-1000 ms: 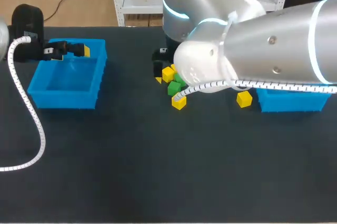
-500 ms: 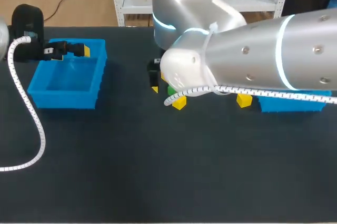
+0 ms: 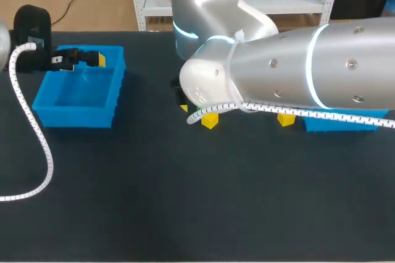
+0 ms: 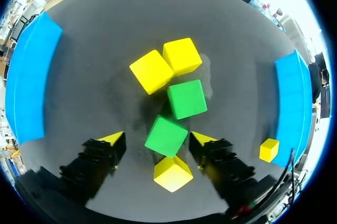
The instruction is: Put the green cubes in the right bin and the yellow cubes in the left bin.
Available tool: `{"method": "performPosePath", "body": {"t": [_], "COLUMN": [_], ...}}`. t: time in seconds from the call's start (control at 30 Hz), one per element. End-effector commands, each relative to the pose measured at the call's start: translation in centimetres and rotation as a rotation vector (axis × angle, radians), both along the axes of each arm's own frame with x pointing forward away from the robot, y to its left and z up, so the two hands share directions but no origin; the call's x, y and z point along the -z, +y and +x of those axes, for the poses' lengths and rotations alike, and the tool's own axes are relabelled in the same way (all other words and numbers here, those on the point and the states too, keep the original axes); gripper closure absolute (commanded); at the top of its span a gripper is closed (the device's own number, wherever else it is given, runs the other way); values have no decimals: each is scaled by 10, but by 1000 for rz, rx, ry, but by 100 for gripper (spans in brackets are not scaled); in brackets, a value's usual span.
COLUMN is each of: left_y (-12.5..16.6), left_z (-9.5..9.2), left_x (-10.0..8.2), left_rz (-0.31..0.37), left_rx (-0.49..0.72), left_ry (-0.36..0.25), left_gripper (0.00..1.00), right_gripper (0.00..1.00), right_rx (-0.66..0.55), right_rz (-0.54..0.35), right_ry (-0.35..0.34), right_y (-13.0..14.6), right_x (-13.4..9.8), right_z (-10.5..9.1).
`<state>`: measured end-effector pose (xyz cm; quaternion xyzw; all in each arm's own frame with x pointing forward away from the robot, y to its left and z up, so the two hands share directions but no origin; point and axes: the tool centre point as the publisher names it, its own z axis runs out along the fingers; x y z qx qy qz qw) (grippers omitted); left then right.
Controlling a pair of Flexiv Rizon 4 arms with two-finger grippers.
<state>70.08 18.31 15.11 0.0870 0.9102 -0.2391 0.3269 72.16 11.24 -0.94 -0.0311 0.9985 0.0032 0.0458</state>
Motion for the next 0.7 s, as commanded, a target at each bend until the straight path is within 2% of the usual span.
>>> {"method": "performPosePath", "body": {"t": [0.03,0.2,0.33,0.43,0.57,0.7], "left_y": [1,1,1,1,1,1], "left_z": [-1,-1,-1,-1,-1,-1], "left_x": [1,1,1,1,1,1], "left_rz": [-6,-6,-6,-6,-6,-6], "left_rx": [3,3,3,3,3,3], "left_ry": [-6,-6,-6,-6,-6,-6], "left_gripper": [0,0,0,0,0,0], "right_gripper": [100,100,100,100,100,100], "right_rx": [3,-10,-81,-148,-168,-81], "right_rz": [5,27,36,47,82,88], "right_ry": [-8,-21,-98,-184,-303,-383], "right_y": [-2,-1,3,2,-21,-70], "right_x": [2,-5,-28,-58,-108,-143], "right_z": [0,2,4,3,12,27]}}
